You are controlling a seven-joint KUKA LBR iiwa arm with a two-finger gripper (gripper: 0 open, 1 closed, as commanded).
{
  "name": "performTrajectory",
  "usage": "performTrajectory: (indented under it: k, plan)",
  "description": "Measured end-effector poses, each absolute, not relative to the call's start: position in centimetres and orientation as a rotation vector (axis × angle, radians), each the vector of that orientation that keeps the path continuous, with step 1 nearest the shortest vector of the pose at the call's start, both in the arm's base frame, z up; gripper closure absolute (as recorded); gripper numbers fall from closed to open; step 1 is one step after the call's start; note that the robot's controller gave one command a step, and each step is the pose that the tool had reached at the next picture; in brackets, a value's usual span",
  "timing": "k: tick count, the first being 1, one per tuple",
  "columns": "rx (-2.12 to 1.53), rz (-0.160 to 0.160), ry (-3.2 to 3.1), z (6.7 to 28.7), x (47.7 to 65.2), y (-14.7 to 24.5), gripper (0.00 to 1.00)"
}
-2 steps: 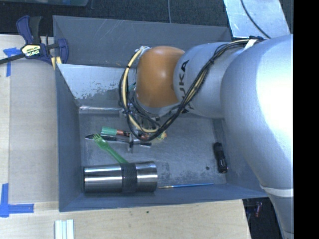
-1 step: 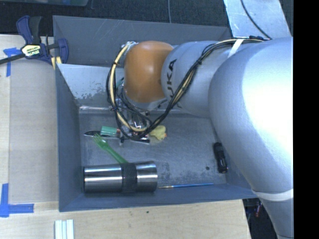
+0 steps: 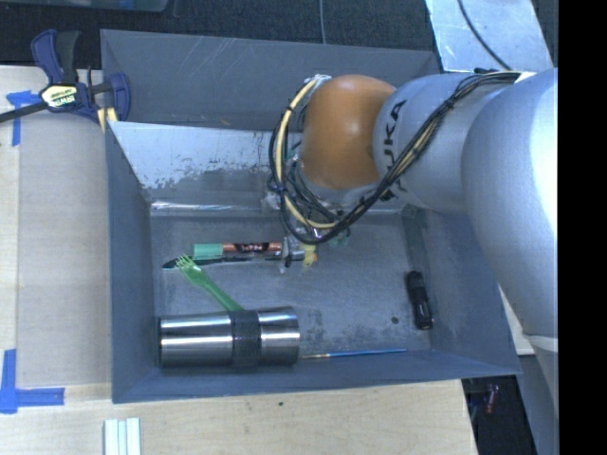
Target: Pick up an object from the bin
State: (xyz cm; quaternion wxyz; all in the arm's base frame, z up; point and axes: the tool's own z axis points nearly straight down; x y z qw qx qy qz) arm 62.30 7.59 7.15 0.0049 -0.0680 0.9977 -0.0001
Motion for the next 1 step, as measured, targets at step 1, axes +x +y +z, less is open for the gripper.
performTrajectory:
  k: [1]
  plan:
    - [-0.281, 0.006, 3.113, 7.15, 62.22, 7.25, 0.00]
